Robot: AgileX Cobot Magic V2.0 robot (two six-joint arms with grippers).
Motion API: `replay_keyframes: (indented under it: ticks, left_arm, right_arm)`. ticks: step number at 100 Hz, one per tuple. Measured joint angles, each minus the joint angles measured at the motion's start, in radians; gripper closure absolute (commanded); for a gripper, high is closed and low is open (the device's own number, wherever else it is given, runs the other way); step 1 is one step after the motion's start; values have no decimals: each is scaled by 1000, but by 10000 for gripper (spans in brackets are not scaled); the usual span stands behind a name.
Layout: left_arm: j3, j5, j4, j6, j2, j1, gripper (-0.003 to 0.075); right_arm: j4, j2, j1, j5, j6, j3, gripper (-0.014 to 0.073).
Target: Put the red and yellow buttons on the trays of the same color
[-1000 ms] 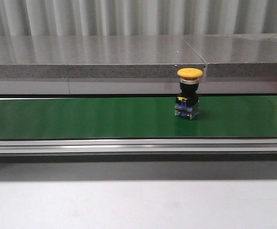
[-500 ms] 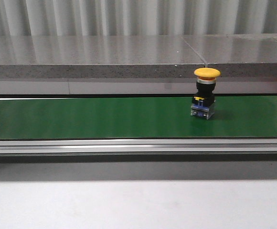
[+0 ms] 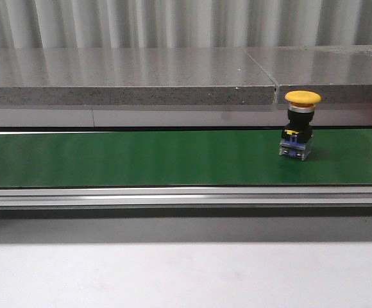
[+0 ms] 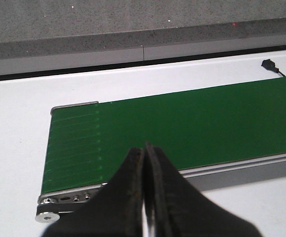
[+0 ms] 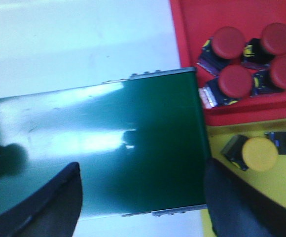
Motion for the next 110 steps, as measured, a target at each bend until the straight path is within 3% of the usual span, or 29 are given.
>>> replay_keyframes:
  ticks: [30,47,100,110]
  left_arm:
    - [0,0,0,0,0,0,740]
    - [0,0,0,0,0,0,740]
    - [0,0,0,0,0,0,740]
    - [0,0,0,0,0,0,740]
  right_arm:
    - [2,0,189,47,-2,0,73]
    - [54,32,253,64,-67,0,73]
    - [109,247,269,12,-161,0,73]
    - [109,266,269,-28,-166,0,112]
